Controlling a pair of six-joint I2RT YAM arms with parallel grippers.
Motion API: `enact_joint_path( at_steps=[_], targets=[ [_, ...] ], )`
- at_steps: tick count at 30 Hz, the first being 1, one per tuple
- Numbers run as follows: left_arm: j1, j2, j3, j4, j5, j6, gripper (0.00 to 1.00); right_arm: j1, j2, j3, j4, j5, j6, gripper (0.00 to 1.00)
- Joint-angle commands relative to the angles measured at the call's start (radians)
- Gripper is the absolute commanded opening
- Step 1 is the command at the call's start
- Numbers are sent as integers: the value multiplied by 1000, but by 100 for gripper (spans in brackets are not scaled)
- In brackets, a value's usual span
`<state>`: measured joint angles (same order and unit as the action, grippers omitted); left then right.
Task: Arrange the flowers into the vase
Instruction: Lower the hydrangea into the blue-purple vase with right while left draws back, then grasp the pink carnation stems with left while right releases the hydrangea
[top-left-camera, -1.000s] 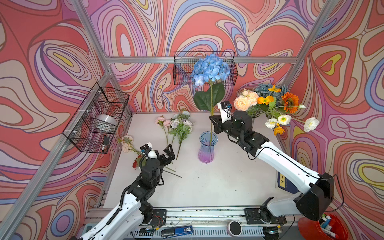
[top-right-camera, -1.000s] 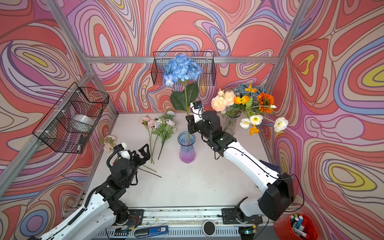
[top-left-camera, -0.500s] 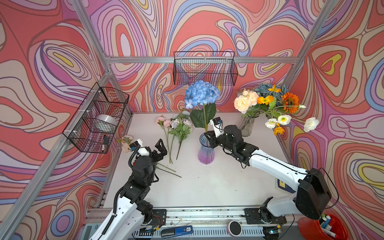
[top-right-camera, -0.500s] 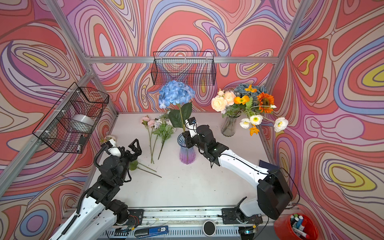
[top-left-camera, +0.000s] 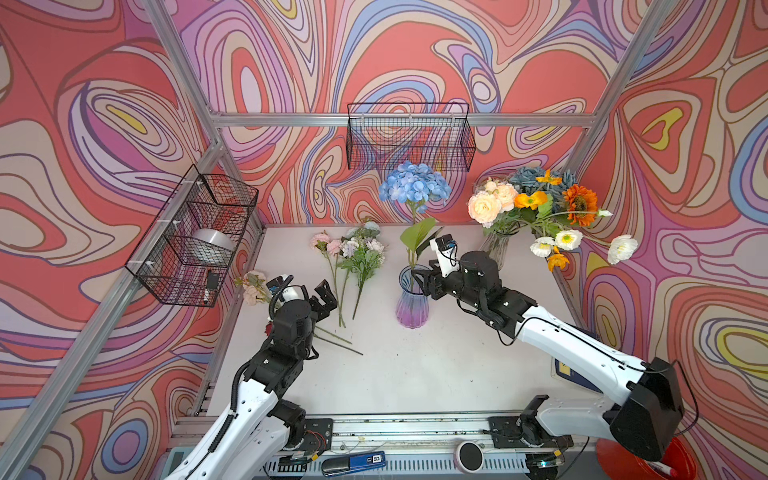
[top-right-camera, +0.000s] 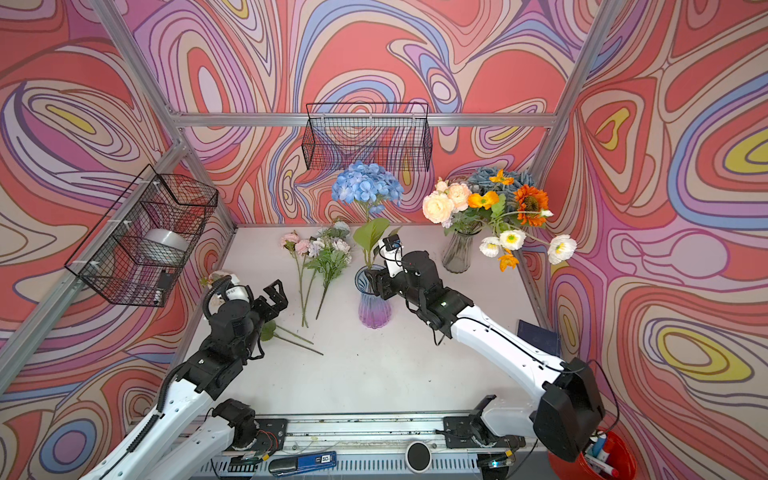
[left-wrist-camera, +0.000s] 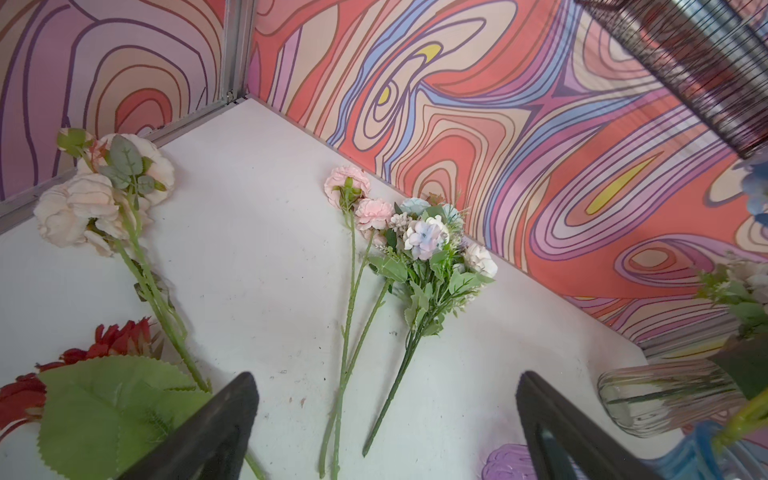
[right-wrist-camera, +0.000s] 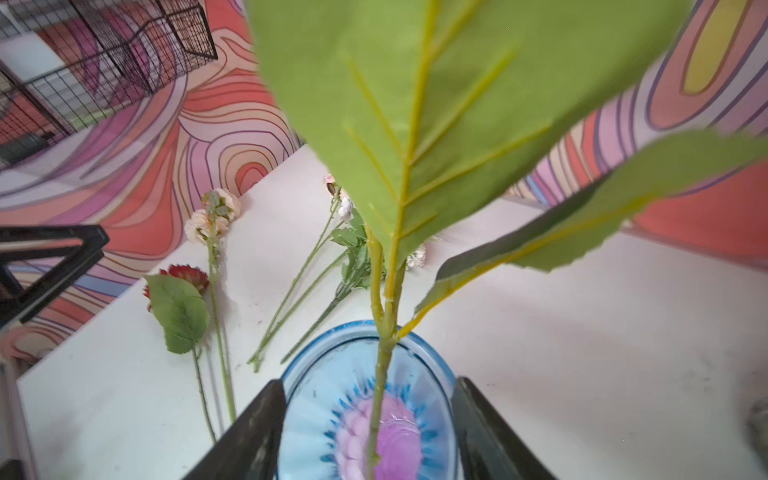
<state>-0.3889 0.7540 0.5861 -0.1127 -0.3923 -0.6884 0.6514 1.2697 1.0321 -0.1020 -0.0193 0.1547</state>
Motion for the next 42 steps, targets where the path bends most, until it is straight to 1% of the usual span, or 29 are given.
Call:
enact_joint_path(
  at_steps=[1, 4, 9, 12, 16, 20, 23, 25, 27, 30, 33, 36, 39, 42],
  targets=[
    [21, 125, 56, -48, 41, 53, 100, 4, -39, -2, -52, 97, 7, 98],
    [62, 270, 109, -40, 104, 71, 96, 2, -52, -22, -70, 143, 14, 98],
    [132, 481, 173, -10, 164, 84, 81, 2, -81, -60, -91, 181, 11, 98],
    [171, 581, 217, -20, 221, 85, 72, 1, -97, -74, -109, 194, 8, 99],
    [184, 691, 283, -48, 276, 128, 63, 1, -101, -82, -128, 202, 12, 98],
    [185, 808, 379, -116, 309, 183, 57, 1, -99, -77, -128, 197, 19, 98],
    [189, 899, 461, -198, 304, 205, 50, 1, -98, -67, -131, 194, 22, 98],
    [189, 953, 501, -237, 287, 209, 48, 1, -102, -63, -133, 192, 24, 98],
    [190, 994, 528, -259, 273, 207, 46, 1, -108, -61, -135, 192, 28, 98],
    [189, 1043, 549, -266, 279, 202, 40, 1, -114, -61, -137, 195, 33, 98],
    [190, 1080, 568, -266, 302, 198, 30, 1, -118, -60, -137, 196, 36, 99],
    [192, 1100, 574, -261, 303, 195, 21, 1, -121, -55, -139, 195, 39, 98],
    [191, 1110, 573, -252, 299, 198, 19, 1, -124, -50, -139, 195, 40, 98],
    [193, 1115, 578, -257, 294, 204, 3, 1, -130, -43, -140, 196, 40, 98]
  ],
)
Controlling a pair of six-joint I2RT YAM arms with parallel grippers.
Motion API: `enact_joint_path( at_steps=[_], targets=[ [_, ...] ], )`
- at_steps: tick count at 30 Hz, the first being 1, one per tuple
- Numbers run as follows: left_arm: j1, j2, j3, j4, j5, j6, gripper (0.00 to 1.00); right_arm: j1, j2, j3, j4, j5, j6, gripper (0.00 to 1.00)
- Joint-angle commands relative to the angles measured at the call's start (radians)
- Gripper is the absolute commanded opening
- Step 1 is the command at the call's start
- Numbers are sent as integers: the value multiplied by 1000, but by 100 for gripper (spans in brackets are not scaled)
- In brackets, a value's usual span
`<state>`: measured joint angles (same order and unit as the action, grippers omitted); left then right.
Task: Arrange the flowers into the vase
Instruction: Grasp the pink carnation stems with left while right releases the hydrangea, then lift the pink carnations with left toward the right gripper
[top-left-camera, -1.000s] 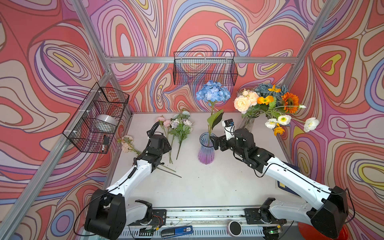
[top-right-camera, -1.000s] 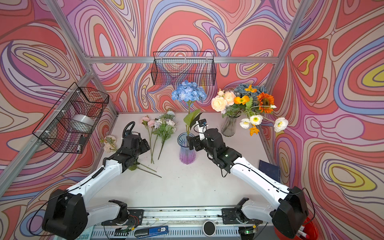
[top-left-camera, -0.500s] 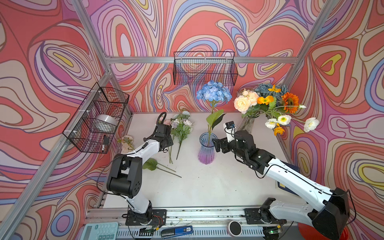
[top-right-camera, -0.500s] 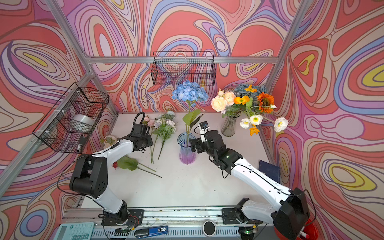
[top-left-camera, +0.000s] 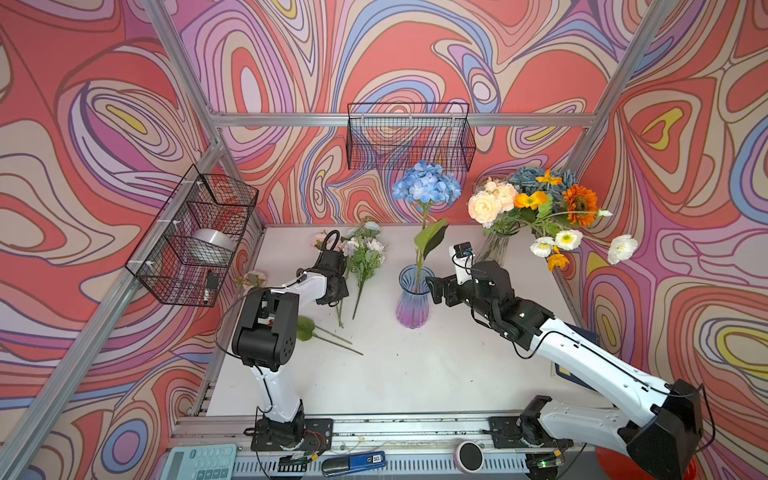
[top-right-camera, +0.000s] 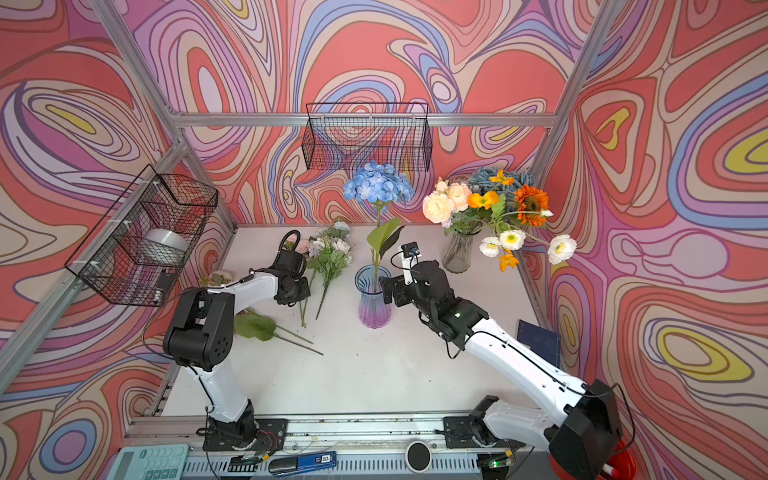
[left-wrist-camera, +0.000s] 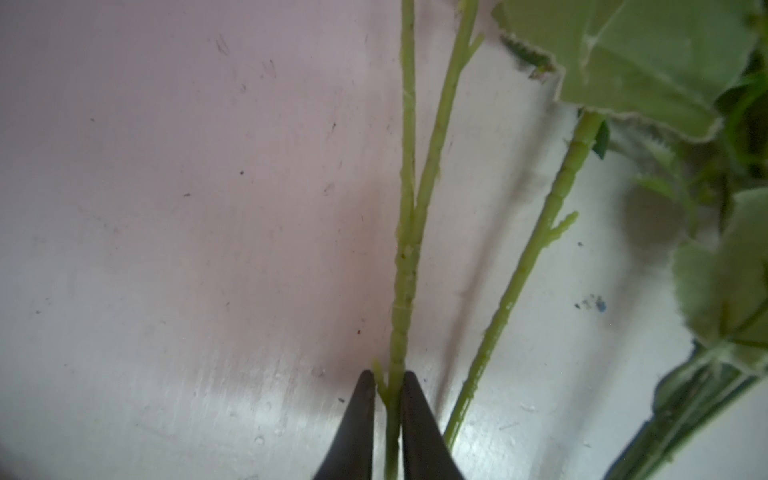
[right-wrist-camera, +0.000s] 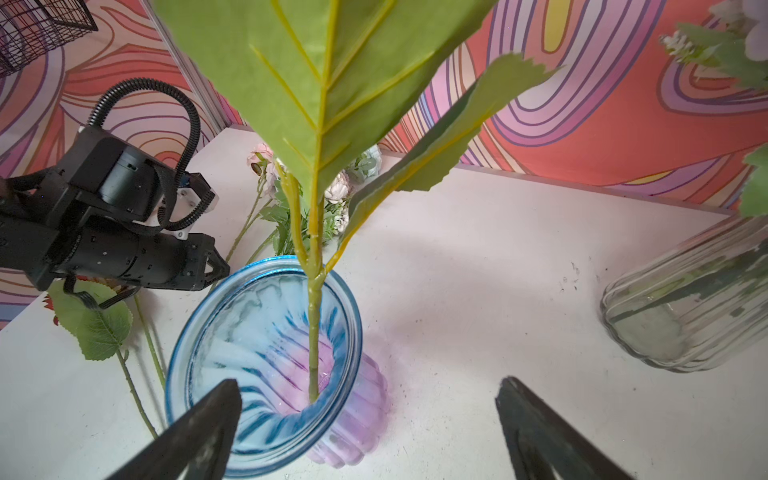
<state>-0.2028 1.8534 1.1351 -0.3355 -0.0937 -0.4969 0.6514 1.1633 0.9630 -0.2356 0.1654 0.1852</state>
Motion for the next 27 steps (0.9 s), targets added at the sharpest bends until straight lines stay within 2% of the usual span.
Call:
enact_joint_path(
  at_steps=[1, 8, 14, 19, 27],
  targets=[
    [7, 13, 28, -34, -7, 13, 0, 1, -25, 31, -7, 8, 10, 98],
    [8, -86, -3, -11, -36, 1, 0, 1, -48, 46, 33, -30, 8, 98],
    [7, -278, -85, 53, -30, -27, 0, 1, -61, 42, 139, -131, 11, 98],
    [5, -484, -194, 165, 35, -63, 0, 1, -38, 69, 198, -252, 30, 98],
    [-16, -808, -449, 589, 262, -128, 0, 2, 70, 170, 269, -496, 122, 76]
  ],
)
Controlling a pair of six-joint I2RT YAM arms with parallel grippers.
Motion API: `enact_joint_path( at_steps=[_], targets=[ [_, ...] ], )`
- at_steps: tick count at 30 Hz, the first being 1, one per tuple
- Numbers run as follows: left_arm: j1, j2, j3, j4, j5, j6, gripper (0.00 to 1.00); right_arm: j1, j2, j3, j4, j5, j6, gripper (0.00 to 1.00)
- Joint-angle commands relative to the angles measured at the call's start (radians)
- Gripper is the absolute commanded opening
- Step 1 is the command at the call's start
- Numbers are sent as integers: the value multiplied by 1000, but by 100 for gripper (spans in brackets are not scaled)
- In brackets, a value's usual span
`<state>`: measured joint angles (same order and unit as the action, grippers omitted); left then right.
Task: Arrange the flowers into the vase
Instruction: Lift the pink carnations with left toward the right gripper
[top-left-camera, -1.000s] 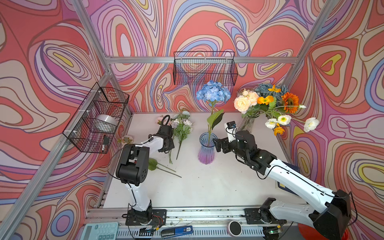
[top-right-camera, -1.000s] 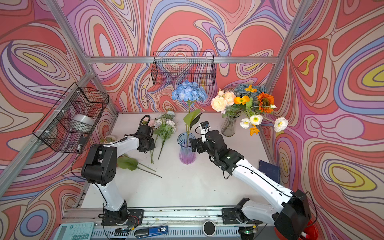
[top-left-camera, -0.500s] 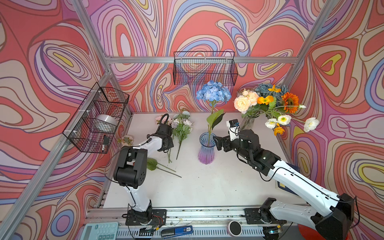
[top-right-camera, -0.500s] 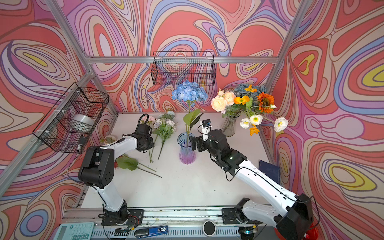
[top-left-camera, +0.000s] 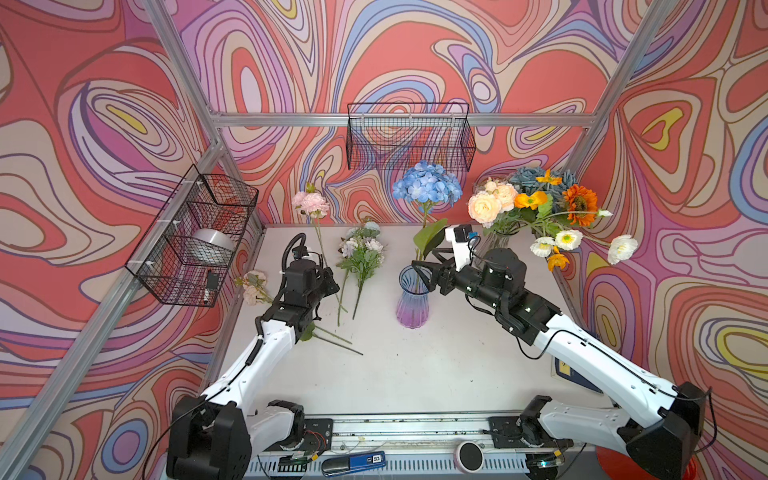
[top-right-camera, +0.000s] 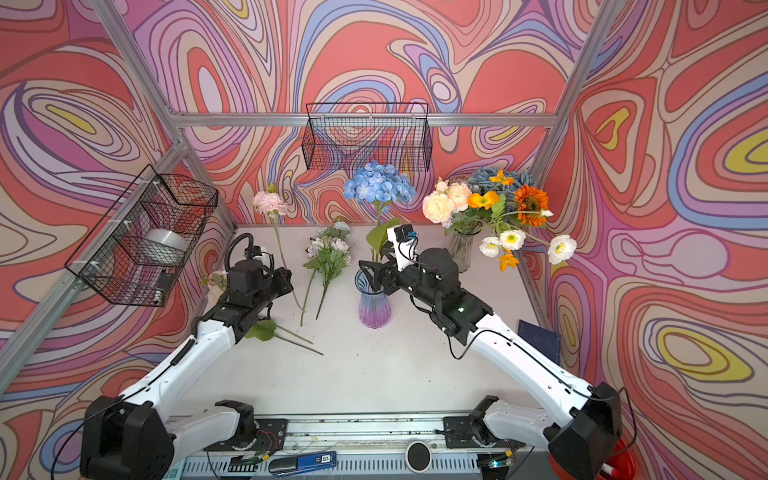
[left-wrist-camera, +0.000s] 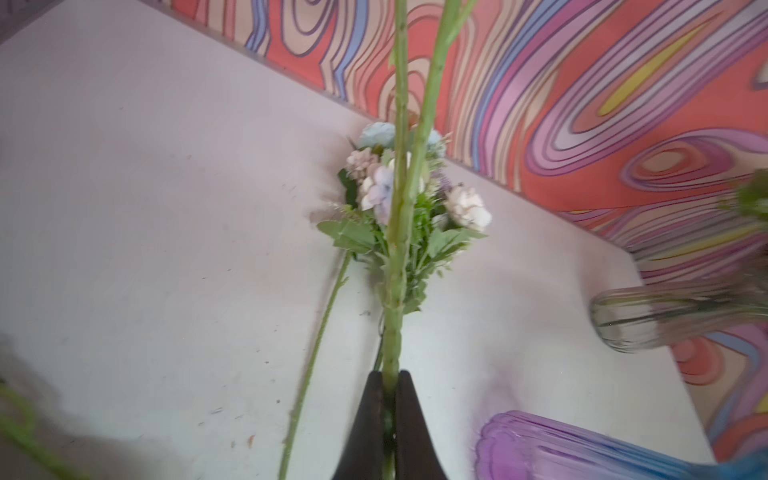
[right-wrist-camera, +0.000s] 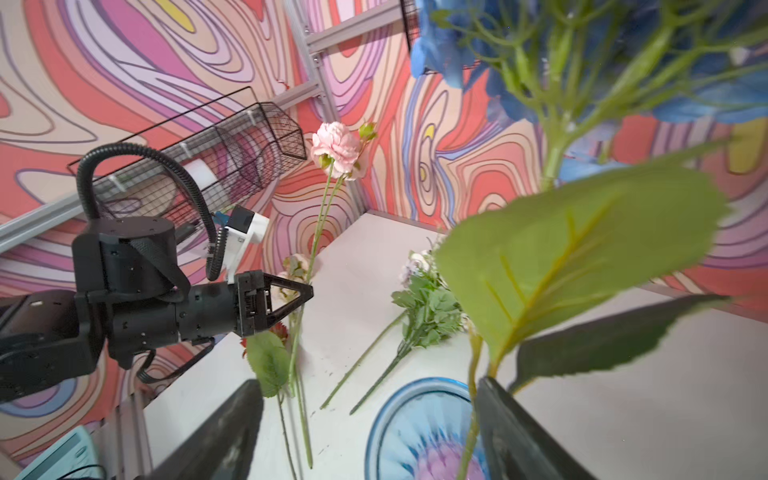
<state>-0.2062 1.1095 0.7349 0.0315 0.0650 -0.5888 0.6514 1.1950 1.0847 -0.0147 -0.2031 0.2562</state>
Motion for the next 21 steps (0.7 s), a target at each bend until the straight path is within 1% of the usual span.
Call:
enact_joint_path(
  at_steps=[1, 4, 8, 15, 17, 21],
  targets=[
    [-22, -86, -63, 253, 117, -30, 0, 2, 56, 63, 52, -152, 63, 75],
    [-65, -144, -97, 332, 143, 6, 0, 5, 112, 108, 80, -224, 104, 71],
    [-148, -172, -97, 358, 170, 72, 0, 25, 179, 154, 120, -279, 134, 67],
    [-268, -164, -94, 391, 174, 126, 0, 58, 254, 211, 141, -304, 162, 64],
    [-286, -162, -98, 401, 172, 132, 0, 60, 264, 211, 155, -306, 177, 62],
    [-301, -147, -106, 431, 209, 130, 0, 66, 289, 211, 184, -318, 206, 59]
  ],
)
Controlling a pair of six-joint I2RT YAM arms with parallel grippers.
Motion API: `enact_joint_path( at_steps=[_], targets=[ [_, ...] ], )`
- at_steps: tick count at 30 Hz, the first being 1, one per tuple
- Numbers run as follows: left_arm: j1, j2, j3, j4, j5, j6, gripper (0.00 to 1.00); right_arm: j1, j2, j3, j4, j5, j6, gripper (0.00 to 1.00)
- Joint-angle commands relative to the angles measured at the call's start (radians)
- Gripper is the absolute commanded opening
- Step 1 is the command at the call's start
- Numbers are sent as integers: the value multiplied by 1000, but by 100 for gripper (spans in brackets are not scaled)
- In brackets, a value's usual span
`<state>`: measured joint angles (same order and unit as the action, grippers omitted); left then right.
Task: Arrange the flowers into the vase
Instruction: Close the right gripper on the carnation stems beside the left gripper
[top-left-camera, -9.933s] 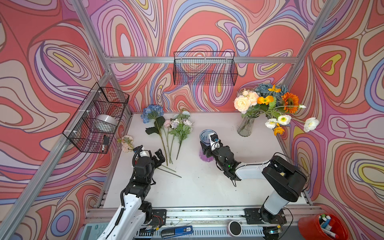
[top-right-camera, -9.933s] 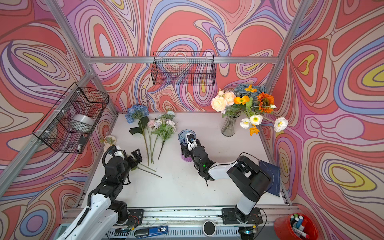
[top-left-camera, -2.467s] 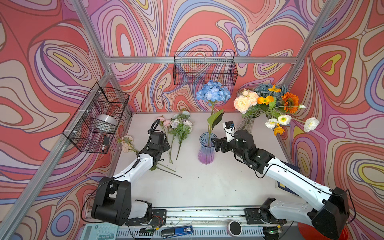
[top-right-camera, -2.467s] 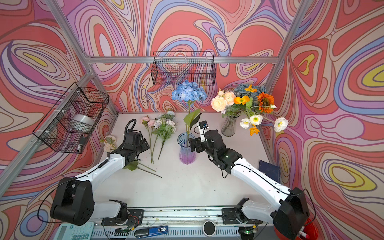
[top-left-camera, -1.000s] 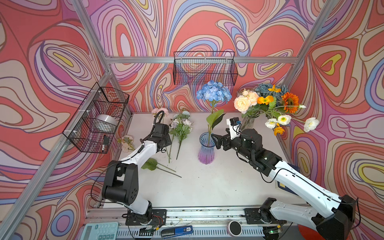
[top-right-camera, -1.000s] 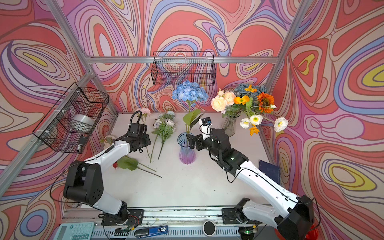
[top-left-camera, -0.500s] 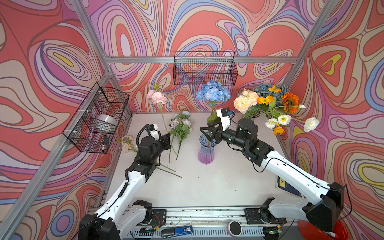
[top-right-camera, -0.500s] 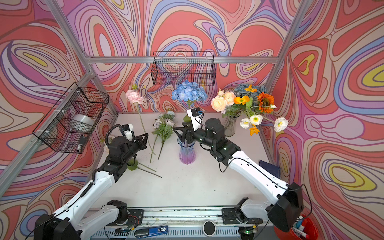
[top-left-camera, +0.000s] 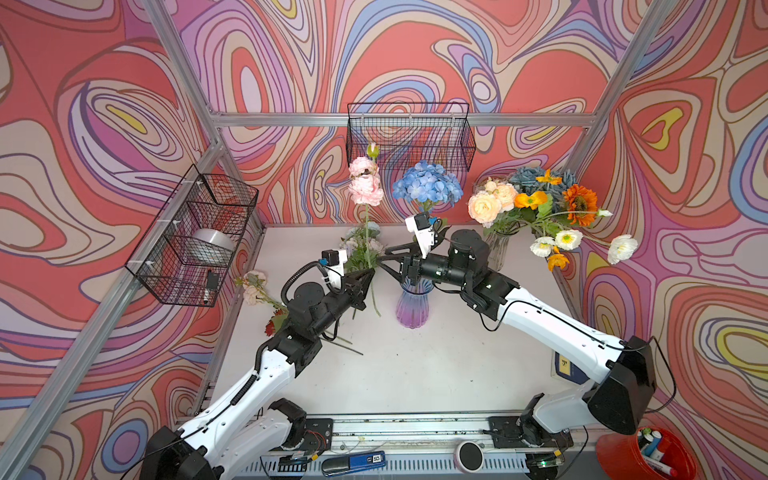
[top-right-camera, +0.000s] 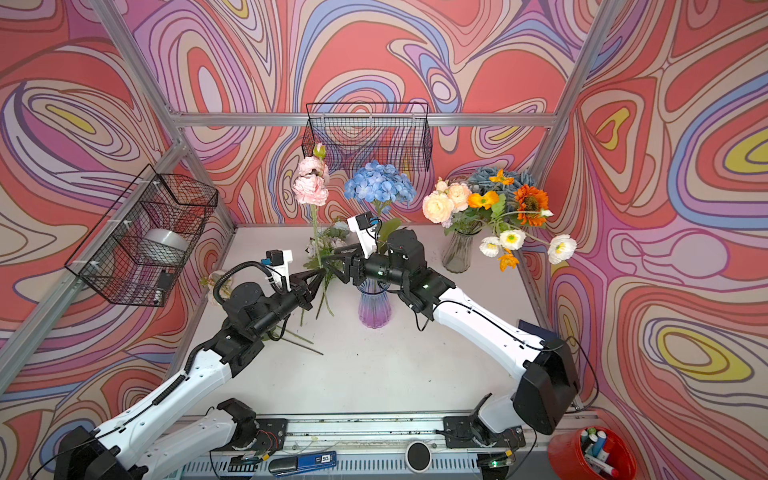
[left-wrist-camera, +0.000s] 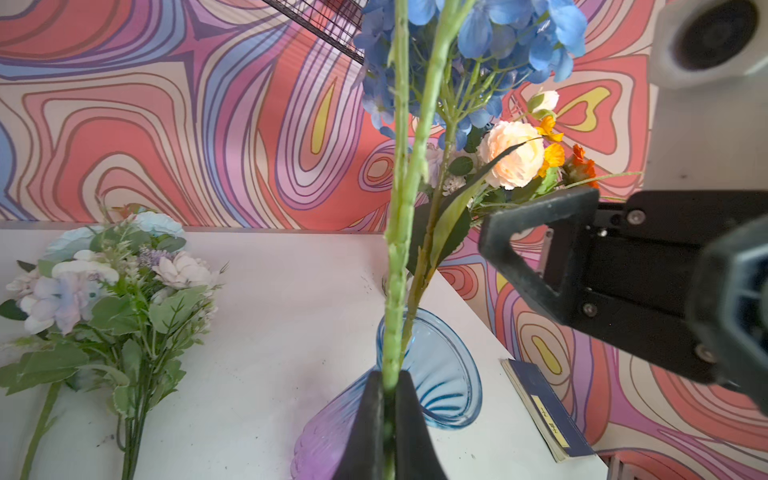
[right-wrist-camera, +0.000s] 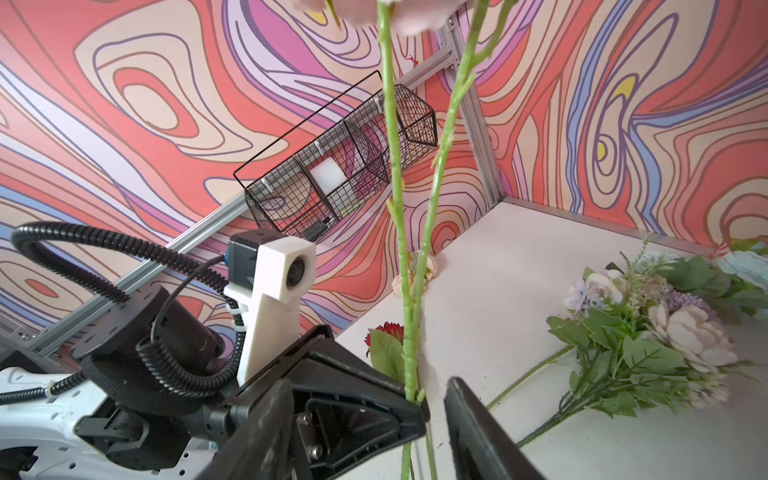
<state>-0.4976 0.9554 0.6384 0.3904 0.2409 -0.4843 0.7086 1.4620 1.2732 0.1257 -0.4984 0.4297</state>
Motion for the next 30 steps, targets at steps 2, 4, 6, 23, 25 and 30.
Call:
enact_joint_path(
  at_steps=[2, 4, 6, 23, 25, 30],
  targets=[
    [-21, 9, -14, 76, 40, 35, 0, 16, 35, 24, 59, -26, 42, 56],
    [-31, 11, -19, 79, 43, 39, 0, 23, 48, 25, 69, -25, 48, 53],
    [-43, 9, -22, 78, 45, 46, 0, 26, 60, 29, 73, -27, 52, 50],
    [-125, 0, -13, 36, -21, 109, 0, 29, 69, 26, 15, 63, 5, 11],
    [-131, -1, -10, 31, -32, 108, 0, 29, 60, 17, 12, 75, -6, 0],
    [-130, -15, -11, 33, -79, 66, 51, 29, 30, 5, -23, 109, -51, 0]
  ],
)
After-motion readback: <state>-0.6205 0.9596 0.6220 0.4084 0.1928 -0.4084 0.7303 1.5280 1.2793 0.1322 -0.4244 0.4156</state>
